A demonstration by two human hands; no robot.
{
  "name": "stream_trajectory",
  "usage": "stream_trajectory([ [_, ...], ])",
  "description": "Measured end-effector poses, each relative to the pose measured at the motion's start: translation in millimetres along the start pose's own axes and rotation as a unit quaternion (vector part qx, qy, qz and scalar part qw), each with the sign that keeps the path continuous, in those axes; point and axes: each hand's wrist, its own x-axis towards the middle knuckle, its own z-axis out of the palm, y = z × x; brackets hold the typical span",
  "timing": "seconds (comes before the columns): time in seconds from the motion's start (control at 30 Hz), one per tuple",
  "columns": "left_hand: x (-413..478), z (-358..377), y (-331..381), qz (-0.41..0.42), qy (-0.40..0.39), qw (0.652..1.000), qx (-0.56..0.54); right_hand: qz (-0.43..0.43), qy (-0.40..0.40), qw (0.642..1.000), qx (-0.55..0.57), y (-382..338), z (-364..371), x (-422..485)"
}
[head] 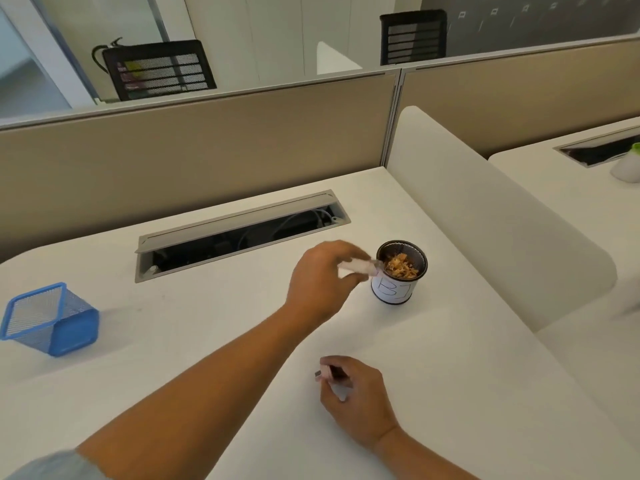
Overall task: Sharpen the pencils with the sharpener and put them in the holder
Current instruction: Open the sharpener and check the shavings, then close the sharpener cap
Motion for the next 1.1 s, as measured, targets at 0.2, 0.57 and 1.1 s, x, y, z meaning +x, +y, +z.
stream_trajectory([
  [0.2, -127, -50, -42, -0.197, 0.083, 0.969, -0.125, 0.096, 0.017, 0.986, 0.134, -20, -2, -2],
  [0.57, -283, -117, -43, -0.290, 0.184, 0.908, -0.240, 0.076, -0.180, 0.960, 0.202, -152, 21, -66],
  [1.1, -336, -179, -42, -0.223, 0.180, 0.929, -0.236, -0.004, -0.243, 0.968, 0.067, -212, 78, -108],
])
